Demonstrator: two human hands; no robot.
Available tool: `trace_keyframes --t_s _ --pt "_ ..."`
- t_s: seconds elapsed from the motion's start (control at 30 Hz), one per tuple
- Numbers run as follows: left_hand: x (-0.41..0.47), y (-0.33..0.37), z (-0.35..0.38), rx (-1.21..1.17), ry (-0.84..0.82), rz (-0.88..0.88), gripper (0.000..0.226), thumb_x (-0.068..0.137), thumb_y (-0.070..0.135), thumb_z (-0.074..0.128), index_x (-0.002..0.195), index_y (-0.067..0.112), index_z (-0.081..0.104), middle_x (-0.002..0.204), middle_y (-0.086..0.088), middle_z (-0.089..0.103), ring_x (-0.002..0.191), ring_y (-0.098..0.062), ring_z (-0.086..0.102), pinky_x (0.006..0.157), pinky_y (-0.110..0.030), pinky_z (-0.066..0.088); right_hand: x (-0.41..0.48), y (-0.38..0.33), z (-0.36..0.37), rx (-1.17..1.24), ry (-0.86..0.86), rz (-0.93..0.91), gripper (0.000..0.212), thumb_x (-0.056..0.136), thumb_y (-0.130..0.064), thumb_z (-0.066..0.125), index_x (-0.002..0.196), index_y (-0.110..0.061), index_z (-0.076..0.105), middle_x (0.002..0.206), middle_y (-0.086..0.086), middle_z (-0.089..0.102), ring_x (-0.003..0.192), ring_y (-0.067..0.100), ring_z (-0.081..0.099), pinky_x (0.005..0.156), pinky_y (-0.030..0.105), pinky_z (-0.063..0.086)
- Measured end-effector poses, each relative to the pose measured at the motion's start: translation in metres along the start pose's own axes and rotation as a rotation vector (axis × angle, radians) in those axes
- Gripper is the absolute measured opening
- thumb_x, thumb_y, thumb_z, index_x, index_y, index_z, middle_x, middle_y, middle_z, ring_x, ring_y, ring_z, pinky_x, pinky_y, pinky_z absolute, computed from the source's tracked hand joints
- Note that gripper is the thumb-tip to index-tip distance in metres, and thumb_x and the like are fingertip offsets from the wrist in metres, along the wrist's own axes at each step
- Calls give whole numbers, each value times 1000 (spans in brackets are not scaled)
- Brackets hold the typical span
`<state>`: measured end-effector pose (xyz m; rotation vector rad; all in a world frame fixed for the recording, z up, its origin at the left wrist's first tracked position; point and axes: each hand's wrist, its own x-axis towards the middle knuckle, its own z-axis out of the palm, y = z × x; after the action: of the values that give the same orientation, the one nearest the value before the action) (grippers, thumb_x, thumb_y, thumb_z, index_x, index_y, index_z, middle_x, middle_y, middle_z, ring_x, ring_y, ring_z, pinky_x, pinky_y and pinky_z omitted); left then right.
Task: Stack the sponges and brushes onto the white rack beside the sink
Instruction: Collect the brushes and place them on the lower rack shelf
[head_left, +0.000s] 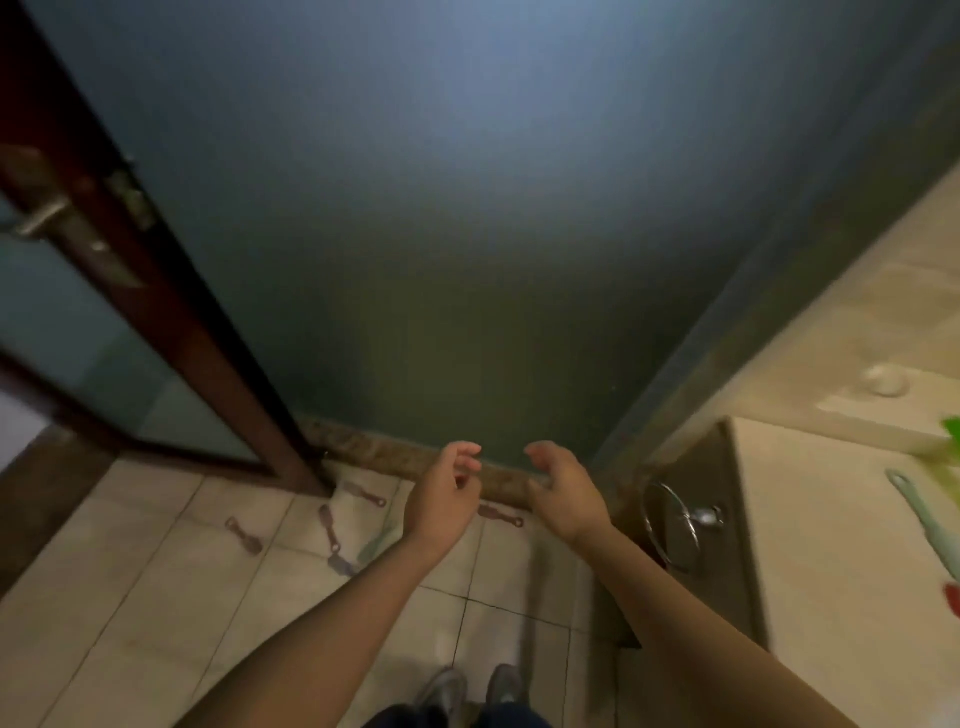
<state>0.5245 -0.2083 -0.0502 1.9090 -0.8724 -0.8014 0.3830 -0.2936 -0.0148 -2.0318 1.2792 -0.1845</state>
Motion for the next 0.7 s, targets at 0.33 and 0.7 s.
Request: trace_keyframes --t_s 0.33,0.7 --pt "-45 -46 -51 -65 358 -255 37 84 9 55 104 40 55 96 15 62 79 -3 61 69 -31 53 36 -45 66 4 -345 -198 38 88 -13 57 126 -18 56 127 2 58 110 21 60 99 40 47" --pt "-80 -114 -136 -38 477 -405 35 87 13 59 106 43 52 97 22 61 78 6 59 66 -13 47 33 -108 161 -29 -491 -272 39 89 -11 58 127 -21 55 122 -2 57 113 13 54 96 32 46"
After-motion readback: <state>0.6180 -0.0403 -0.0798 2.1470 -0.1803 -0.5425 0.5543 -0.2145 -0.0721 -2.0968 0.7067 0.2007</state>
